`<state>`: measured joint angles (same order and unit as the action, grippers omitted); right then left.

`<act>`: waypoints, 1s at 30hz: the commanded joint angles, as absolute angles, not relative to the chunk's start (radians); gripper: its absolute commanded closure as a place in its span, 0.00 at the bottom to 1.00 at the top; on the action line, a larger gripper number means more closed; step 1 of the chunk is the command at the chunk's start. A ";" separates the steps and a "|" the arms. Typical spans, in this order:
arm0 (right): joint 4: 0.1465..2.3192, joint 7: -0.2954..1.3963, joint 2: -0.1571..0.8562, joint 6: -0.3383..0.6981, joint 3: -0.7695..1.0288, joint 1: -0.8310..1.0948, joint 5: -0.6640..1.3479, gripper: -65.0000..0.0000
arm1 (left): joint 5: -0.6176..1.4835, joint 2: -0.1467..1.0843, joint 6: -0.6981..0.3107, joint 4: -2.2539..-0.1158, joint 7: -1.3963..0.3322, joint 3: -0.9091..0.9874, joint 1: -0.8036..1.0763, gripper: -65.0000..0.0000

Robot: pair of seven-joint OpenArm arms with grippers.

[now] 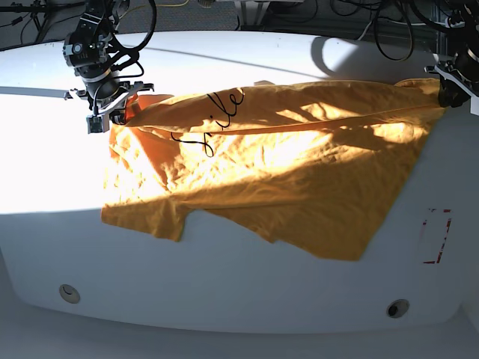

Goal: Fold the T-shirt properly
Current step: 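Lower the shirt flat onto the table, drawing it toward the robot, then open both grippers and move them along the shirt's side edges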

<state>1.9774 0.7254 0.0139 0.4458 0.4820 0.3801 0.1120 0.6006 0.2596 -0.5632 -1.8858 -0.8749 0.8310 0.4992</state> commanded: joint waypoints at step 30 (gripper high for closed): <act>2.011 0.763 -0.019 0.443 0.490 0.415 0.228 0.25 | 0.613 0.344 -0.564 -1.913 -1.035 0.814 0.148 0.35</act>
<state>1.9873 0.7879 -0.0303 0.4435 0.4534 0.4450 0.1551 0.6006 0.3271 -0.5694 -1.9011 -1.0378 0.8299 0.2188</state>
